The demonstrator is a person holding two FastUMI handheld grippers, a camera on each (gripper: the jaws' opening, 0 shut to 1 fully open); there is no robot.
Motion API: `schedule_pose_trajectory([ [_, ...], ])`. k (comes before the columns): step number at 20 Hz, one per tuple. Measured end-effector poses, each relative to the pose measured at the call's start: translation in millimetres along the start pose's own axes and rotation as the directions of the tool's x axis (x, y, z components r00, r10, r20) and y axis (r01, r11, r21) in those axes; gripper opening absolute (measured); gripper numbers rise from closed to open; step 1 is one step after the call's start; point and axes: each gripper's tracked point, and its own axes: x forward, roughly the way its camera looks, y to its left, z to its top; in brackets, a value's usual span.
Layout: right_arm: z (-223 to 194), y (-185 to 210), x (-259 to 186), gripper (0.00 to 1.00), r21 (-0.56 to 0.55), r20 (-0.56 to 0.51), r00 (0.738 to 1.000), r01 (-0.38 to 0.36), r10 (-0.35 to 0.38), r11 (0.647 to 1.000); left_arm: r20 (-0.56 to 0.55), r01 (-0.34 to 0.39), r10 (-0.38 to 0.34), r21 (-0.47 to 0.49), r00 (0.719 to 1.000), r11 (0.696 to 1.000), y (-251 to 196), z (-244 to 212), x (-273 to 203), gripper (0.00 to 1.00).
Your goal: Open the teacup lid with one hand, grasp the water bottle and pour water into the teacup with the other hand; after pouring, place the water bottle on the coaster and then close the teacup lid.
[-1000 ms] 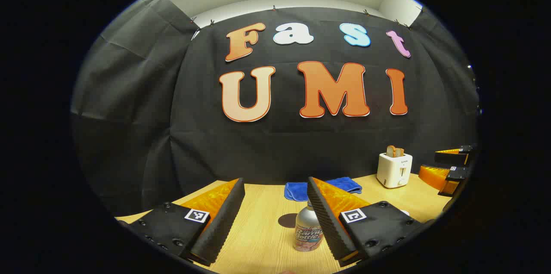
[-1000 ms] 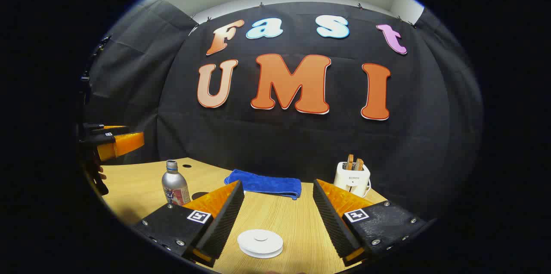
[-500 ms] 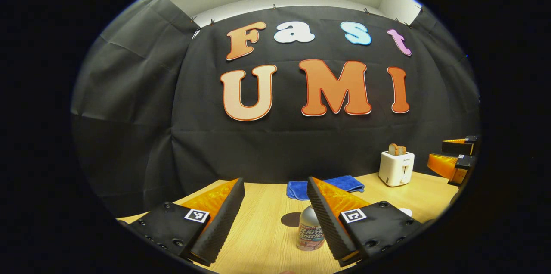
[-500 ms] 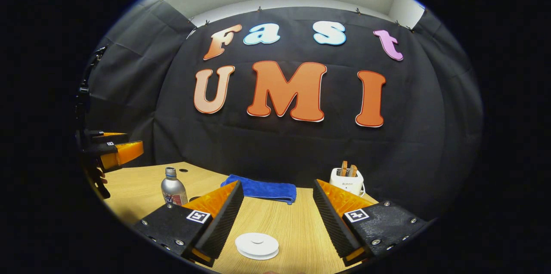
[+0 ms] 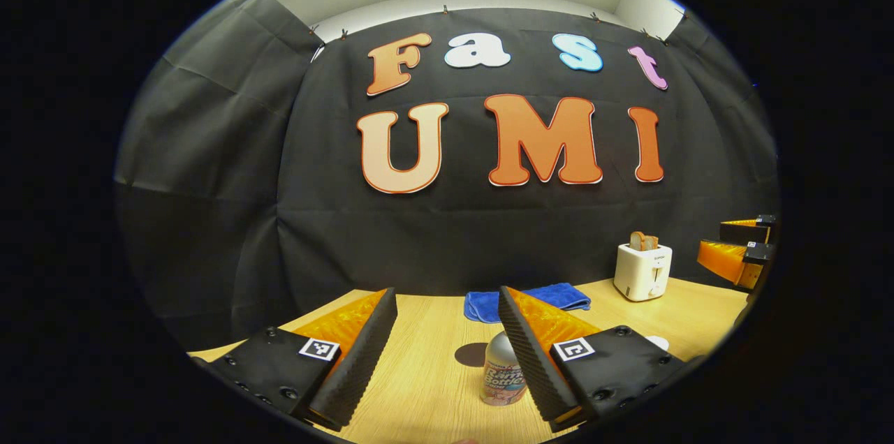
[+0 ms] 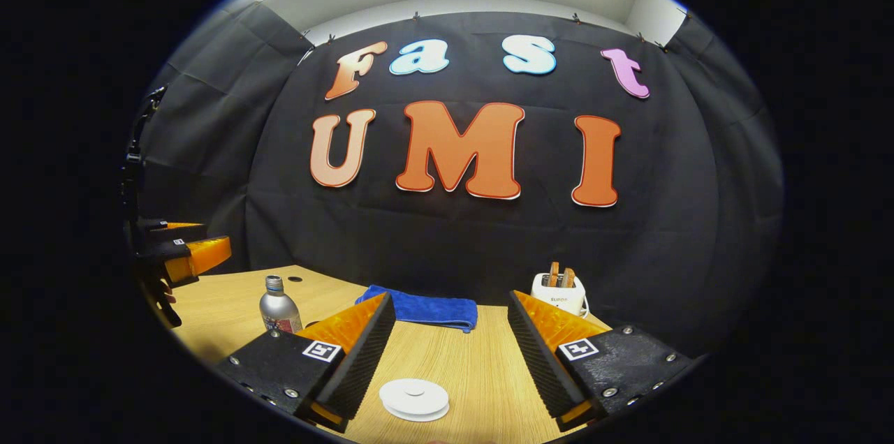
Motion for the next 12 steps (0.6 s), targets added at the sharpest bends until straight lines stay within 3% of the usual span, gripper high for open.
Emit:
schedule_pose_trajectory([
  [12,-87.8,26.5,23.0,0.96,0.035,-0.180,0.981,-0.069,0.075,0.997,-0.002,-0.005,0.005,0.014,1.000,1.000,2.3,-3.8,-4.5,0.95],
])
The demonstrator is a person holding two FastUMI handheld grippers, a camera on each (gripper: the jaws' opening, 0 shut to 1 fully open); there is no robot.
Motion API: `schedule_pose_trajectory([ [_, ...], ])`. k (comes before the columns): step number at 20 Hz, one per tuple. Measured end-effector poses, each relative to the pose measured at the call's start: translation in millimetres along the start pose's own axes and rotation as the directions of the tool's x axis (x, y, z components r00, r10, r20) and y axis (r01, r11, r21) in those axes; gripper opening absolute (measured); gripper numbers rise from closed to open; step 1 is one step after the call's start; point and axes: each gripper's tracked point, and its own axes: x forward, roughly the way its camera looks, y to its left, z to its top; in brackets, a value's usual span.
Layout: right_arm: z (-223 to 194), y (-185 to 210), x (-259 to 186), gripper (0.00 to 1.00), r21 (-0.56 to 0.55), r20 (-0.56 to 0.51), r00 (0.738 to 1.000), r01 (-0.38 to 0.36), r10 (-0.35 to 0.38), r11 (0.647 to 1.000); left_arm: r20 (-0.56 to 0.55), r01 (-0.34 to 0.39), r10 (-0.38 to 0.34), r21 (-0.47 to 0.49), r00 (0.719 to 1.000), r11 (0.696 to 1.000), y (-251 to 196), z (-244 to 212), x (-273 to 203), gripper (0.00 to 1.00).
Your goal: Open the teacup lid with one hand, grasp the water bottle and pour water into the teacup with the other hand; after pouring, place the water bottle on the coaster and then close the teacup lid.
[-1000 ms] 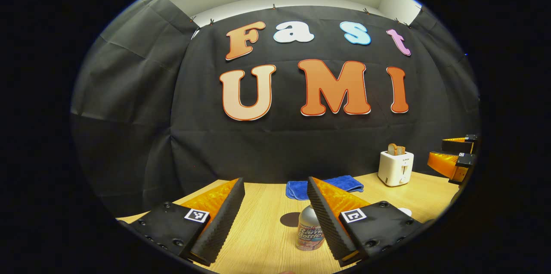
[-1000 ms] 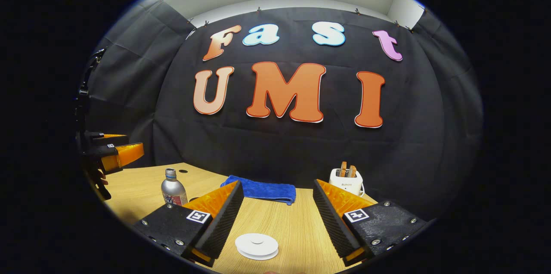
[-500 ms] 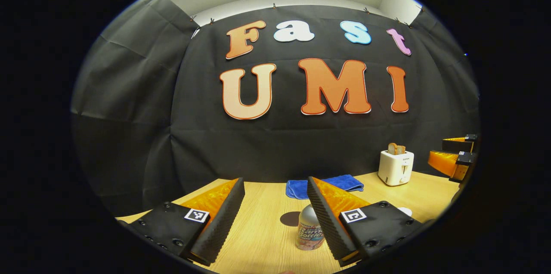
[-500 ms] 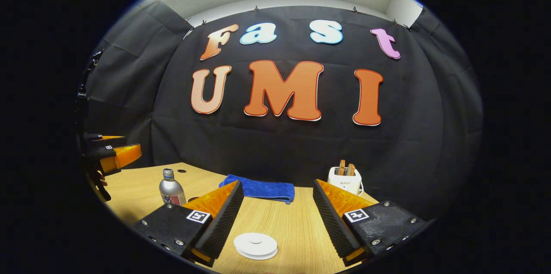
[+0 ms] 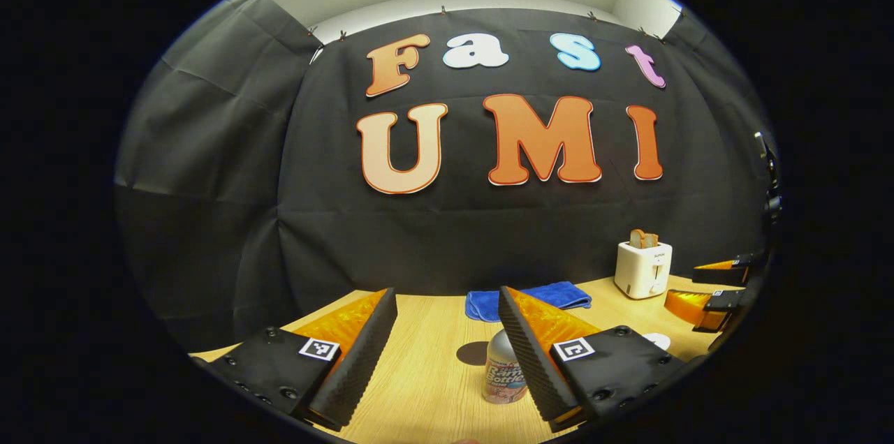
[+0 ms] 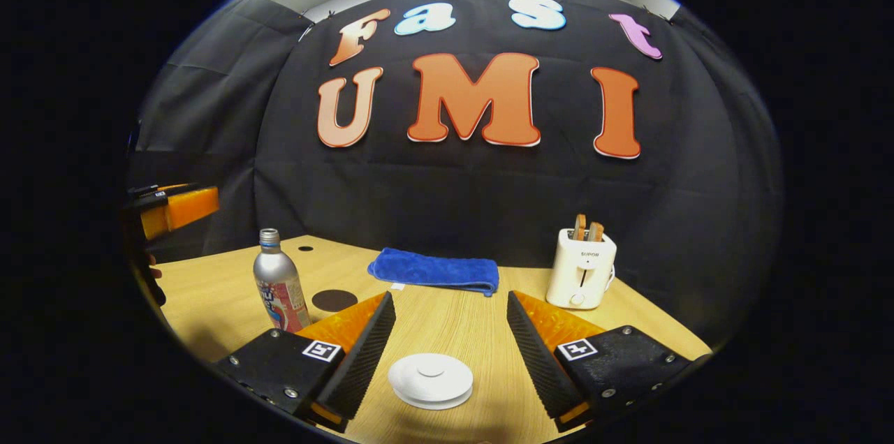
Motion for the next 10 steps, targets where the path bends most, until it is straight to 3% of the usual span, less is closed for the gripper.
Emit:
schedule_pose_trajectory([
  [6,-42.0,13.6,16.5,0.88,-0.003,-0.097,0.994,-0.040,0.040,0.999,-0.019,-0.017,0.017,0.003,1.000,1.000,6.6,-7.8,0.1,0.95],
  [10,-69.1,20.4,22.1,0.74,-0.028,-0.173,0.983,-0.060,0.054,0.998,-0.031,-0.016,0.016,0.002,0.999,1.000,5.9,-13.5,0.6,0.95],
])
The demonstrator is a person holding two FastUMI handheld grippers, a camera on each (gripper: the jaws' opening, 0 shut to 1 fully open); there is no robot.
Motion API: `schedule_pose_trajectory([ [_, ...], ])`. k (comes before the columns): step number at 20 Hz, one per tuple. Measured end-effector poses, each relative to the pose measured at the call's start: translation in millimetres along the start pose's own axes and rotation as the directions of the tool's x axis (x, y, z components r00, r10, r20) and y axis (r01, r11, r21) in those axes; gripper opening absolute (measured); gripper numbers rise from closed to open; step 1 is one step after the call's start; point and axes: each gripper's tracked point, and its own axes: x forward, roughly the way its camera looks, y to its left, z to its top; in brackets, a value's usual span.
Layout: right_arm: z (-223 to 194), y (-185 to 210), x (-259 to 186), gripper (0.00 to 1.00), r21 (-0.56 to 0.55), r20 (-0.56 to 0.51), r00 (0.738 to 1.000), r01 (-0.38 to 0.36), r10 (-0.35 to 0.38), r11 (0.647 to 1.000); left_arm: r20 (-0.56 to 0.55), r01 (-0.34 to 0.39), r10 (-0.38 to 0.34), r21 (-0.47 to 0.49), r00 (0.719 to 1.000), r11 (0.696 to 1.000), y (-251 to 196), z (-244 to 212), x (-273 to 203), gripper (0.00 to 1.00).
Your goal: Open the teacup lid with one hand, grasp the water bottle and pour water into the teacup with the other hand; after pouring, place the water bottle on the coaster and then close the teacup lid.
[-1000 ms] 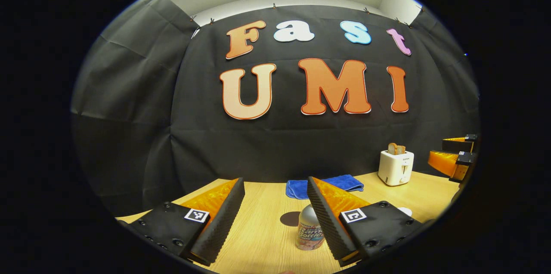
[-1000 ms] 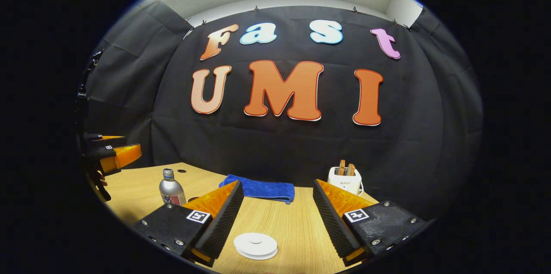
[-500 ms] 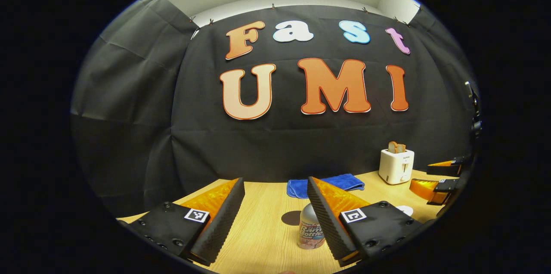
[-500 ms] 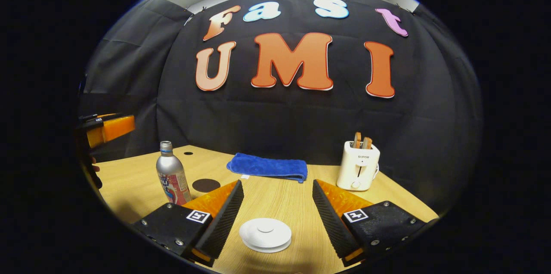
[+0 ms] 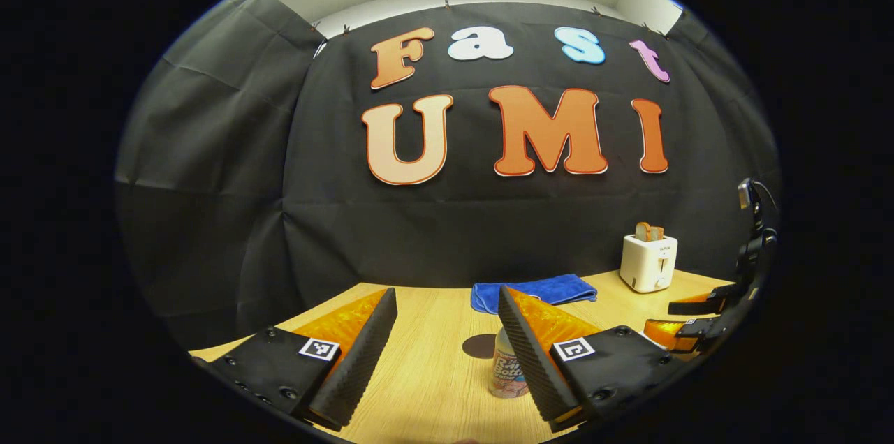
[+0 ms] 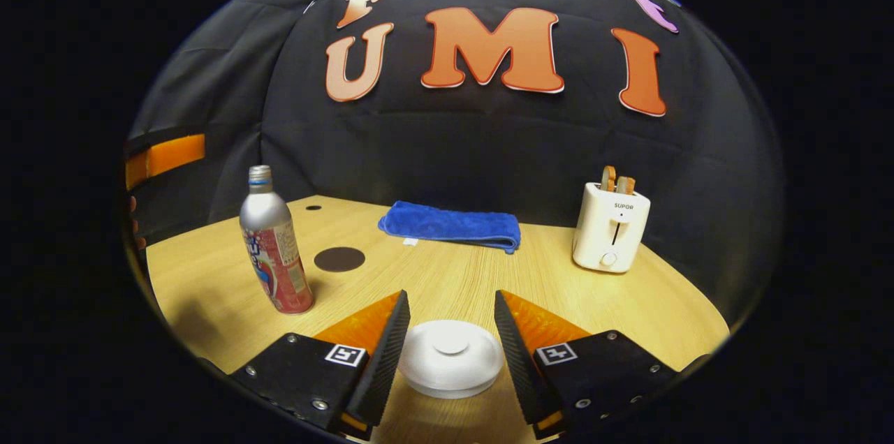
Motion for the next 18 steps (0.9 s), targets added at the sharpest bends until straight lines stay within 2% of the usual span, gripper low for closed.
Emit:
schedule_pose_trajectory([
  [4,-3.4,0.8,3.6,0.50,-0.024,-0.004,1.000,0.004,-0.004,1.000,-0.004,0.004,-0.004,0.003,1.000,1.000,-1.0,0.4,0.8,0.95],
  [5,-4.8,-0.1,4.3,0.51,-0.024,-0.011,1.000,0.009,-0.010,1.000,-0.005,0.004,-0.004,0.003,1.000,1.000,-0.7,-1.1,0.8,0.95],
  [6,-8.2,-1.8,5.2,0.46,-0.024,-0.021,1.000,0.016,-0.017,1.000,-0.001,0.006,-0.006,0.004,1.000,1.000,-0.7,0.3,0.1,0.95],
  [11,-10.2,-2.1,7.1,0.30,-0.013,-0.036,0.999,0.016,-0.017,1.000,-0.015,0.011,-0.011,0.004,1.000,1.000,-3.7,-4.6,1.4,0.95],
  [18,-11.1,-0.6,6.8,0.21,0.011,-0.036,0.999,0.003,-0.002,1.000,-0.030,0.047,-0.046,0.007,0.998,0.999,-17.0,-11.1,0.8,0.95],
])
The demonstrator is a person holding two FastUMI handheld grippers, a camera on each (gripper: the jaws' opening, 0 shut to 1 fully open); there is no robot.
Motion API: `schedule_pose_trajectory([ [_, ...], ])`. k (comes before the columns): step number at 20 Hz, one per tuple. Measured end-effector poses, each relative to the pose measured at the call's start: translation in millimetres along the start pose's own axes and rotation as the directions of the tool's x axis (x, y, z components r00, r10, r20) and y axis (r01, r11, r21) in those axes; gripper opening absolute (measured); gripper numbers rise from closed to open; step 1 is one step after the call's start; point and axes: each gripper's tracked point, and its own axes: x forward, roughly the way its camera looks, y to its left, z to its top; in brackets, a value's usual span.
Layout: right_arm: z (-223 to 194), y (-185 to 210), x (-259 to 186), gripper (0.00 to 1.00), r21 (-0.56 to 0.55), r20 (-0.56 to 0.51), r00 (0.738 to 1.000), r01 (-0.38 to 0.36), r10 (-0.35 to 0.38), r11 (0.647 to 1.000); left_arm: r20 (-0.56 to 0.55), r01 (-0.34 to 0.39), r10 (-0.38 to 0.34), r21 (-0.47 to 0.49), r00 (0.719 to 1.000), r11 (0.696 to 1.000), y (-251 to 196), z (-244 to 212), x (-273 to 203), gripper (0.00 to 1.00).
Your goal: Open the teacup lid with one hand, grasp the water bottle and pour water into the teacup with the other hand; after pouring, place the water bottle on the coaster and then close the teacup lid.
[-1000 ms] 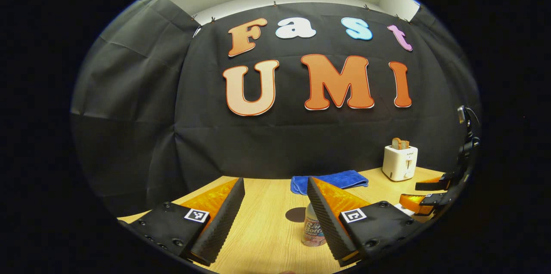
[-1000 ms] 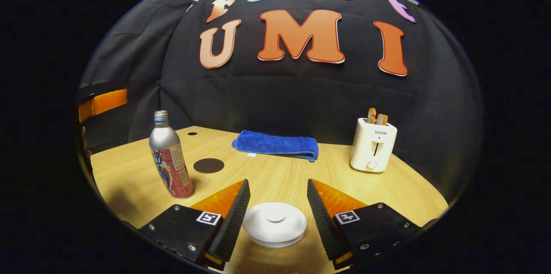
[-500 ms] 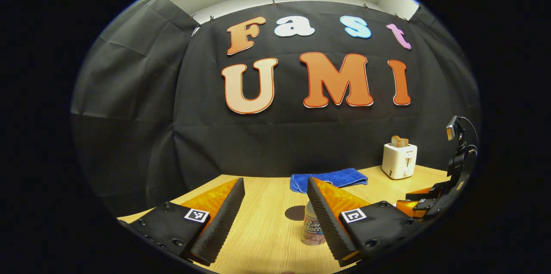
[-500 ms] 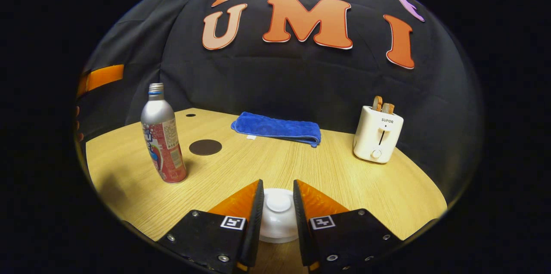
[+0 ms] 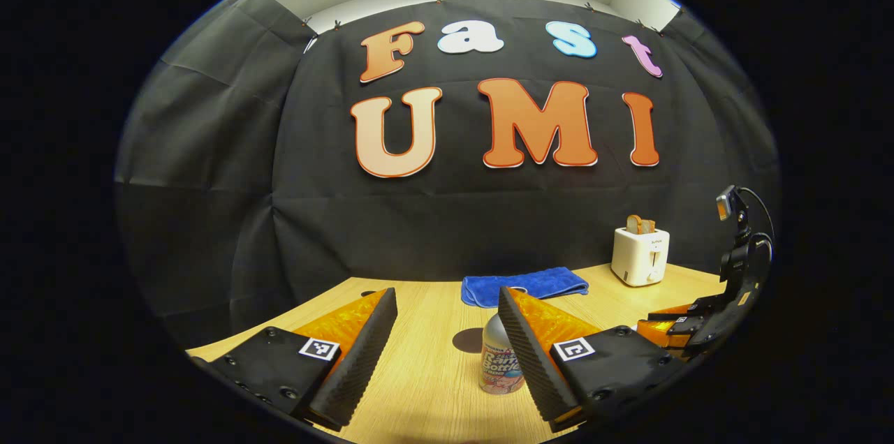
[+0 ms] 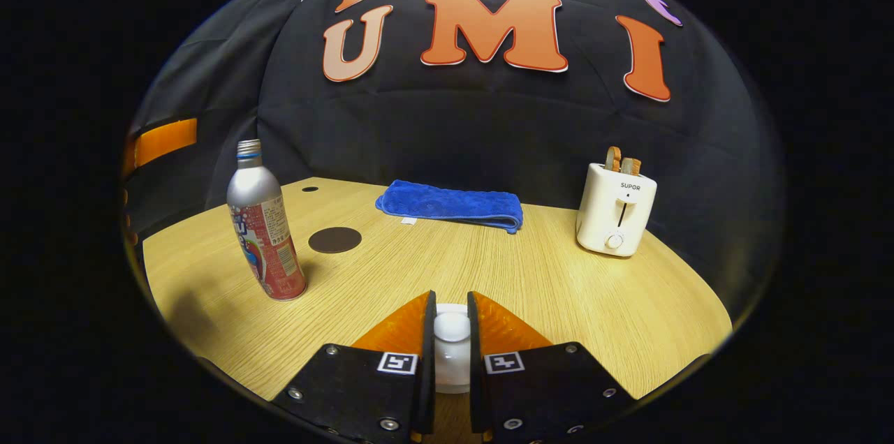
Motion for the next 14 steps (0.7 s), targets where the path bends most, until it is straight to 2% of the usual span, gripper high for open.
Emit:
schedule_pose_trajectory([
  [6,17.3,-2.7,-7.4,0.18,0.032,0.044,0.999,-0.009,0.007,0.999,-0.029,0.040,-0.040,-0.013,0.999,0.999,-16.2,-11.2,3.2,0.96],
  [7,21.0,-3.5,-9.3,0.14,0.031,0.049,0.999,-0.009,0.008,0.999,-0.035,0.045,-0.046,-0.016,0.998,0.999,-18.9,-14.2,2.3,0.95],
  [8,24.0,-5.7,-10.3,0.18,0.033,0.056,0.998,-0.006,0.004,0.999,-0.041,0.057,-0.058,-0.021,0.998,0.998,-23.5,-16.3,2.0,0.95],
  [14,51.1,-15.7,-26.1,0.18,0.050,0.122,0.992,0.006,-0.012,0.999,-0.110,0.094,-0.100,-0.061,0.989,0.994,-47.6,-53.0,10.4,0.95],
])
